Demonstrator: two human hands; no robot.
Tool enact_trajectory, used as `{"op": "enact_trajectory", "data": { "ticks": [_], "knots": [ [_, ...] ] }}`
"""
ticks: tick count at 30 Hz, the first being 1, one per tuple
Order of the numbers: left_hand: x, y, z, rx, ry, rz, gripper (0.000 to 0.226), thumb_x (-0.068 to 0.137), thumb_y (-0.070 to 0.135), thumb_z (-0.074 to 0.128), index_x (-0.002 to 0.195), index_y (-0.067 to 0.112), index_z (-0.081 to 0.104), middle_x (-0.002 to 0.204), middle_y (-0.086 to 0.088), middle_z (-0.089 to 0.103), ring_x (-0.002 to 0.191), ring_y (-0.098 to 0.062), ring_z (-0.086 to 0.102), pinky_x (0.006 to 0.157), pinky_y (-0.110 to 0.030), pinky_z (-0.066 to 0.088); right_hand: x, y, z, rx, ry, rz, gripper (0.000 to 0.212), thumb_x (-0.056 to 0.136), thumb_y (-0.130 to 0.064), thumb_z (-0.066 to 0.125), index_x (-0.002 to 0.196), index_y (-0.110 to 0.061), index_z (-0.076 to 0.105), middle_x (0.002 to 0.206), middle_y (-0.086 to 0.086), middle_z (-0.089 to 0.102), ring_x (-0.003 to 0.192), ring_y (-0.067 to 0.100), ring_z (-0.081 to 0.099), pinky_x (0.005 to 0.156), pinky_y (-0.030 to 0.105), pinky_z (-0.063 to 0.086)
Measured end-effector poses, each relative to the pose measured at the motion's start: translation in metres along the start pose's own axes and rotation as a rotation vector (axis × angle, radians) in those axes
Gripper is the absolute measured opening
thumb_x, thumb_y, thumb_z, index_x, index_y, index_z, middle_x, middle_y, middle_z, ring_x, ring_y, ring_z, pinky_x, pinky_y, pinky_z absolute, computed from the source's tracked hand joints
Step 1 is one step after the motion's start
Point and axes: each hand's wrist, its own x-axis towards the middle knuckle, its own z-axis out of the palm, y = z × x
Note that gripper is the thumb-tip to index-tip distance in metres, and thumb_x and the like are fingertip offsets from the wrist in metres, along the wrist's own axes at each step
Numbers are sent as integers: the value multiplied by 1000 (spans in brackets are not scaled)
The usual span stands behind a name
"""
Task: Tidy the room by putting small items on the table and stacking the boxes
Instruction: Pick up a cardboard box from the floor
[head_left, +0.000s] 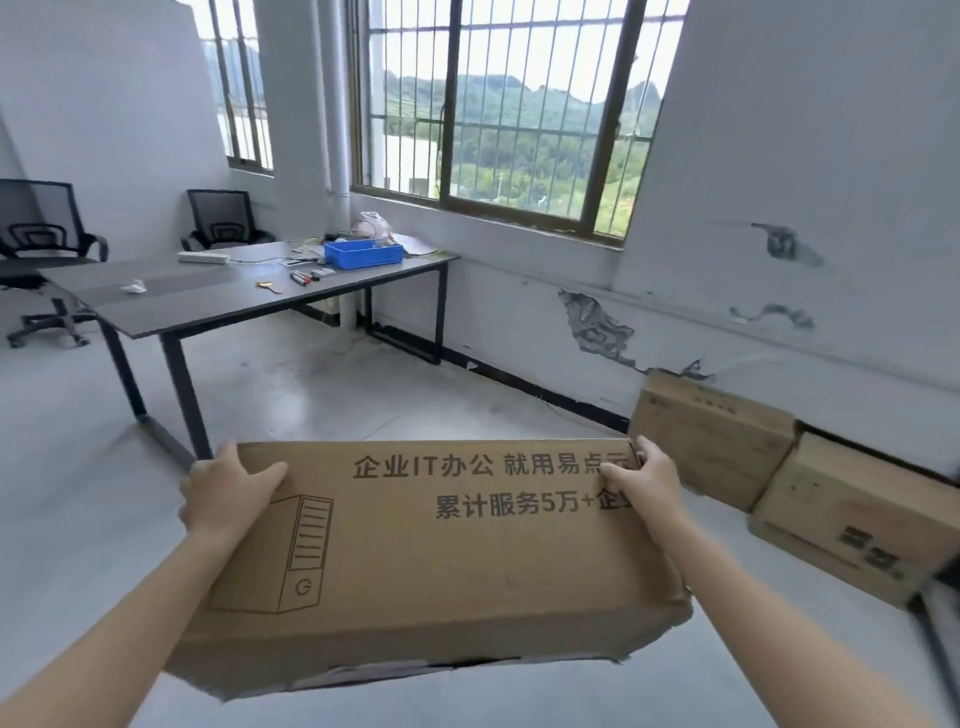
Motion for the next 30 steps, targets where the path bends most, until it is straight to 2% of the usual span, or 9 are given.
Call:
{"op": "enact_trajectory", "data": {
  "ticks": [3, 5, 7, 10, 15, 19, 22, 25, 30],
  "knots": [
    [34, 30, 43, -54, -113, 49, 61, 89, 30, 59, 139, 4, 35, 135, -25, 42, 128, -40, 34, 102, -51, 34, 25, 15, -15, 90, 98, 131, 44, 85, -6, 64, 123, 11, 48, 99, 9, 56, 85, 16, 51, 73, 27, 43],
    [62, 50, 74, -88, -196, 78, 57, 89, 31, 57, 135, 2, 38, 134, -24, 44, 126, -40, 37, 100, -50, 36, 46, 26, -21, 127, 167, 234, 28, 83, -2, 65, 97, 16, 50, 85, 8, 57, 81, 18, 54, 74, 32, 48],
    [88, 71, 102, -108, -267, 95, 49, 89, 32, 56, 125, -1, 44, 128, -24, 47, 121, -40, 41, 96, -47, 37, 66, 32, -24, 141, 227, 298, 16, 80, 2, 66, 88, 11, 56, 80, 9, 60, 77, 23, 56, 73, 35, 49],
    [122, 106, 142, -109, -372, 128, 47, 89, 33, 55, 119, -2, 46, 125, -24, 50, 118, -40, 44, 93, -45, 38, 94, 35, -30, 151, 294, 362, 12, 79, 5, 63, 90, 9, 65, 86, 19, 67, 71, 27, 59, 66, 34, 49],
    [154, 160, 207, -132, -498, 228, 51, 91, 29, 53, 129, -2, 43, 129, -24, 47, 122, -39, 41, 98, -46, 36, 117, 52, -41, 125, 468, 464, 13, 83, 2, 62, 95, 7, 64, 107, 22, 65, 87, 26, 57, 81, 36, 46],
    [157, 186, 254, -169, -619, 238, 42, 88, 31, 54, 119, 3, 49, 124, -21, 50, 117, -38, 43, 98, -49, 39, 121, 73, -47, 130, 595, 555, 24, 87, 0, 58, 109, 12, 59, 92, 9, 59, 84, 24, 52, 79, 37, 44],
    [161, 213, 294, -195, -732, 231, 57, 72, 44, 50, 114, 5, 52, 120, -18, 53, 113, -37, 47, 95, -52, 42, 136, 95, -61, 142, 649, 614, 10, 88, -4, 57, 86, 5, 62, 70, 8, 56, 65, 21, 49, 61, 30, 39],
    [156, 245, 328, -223, -796, 237, 55, 61, 42, 45, 100, 5, 55, 107, -15, 58, 105, -35, 52, 90, -45, 46, 162, 117, -85, 171, 704, 657, 11, 89, -12, 56, 84, -2, 58, 75, 10, 55, 72, 24, 50, 65, 32, 38],
    [152, 306, 403, -239, -828, 238, 26, 86, 26, 53, 96, 2, 56, 95, -15, 59, 95, -33, 54, 85, -40, 44, 231, 165, -130, 254, 671, 720, 11, 87, -16, 58, 87, -4, 54, 72, 12, 56, 63, 24, 51, 58, 30, 37]
  ]
}}
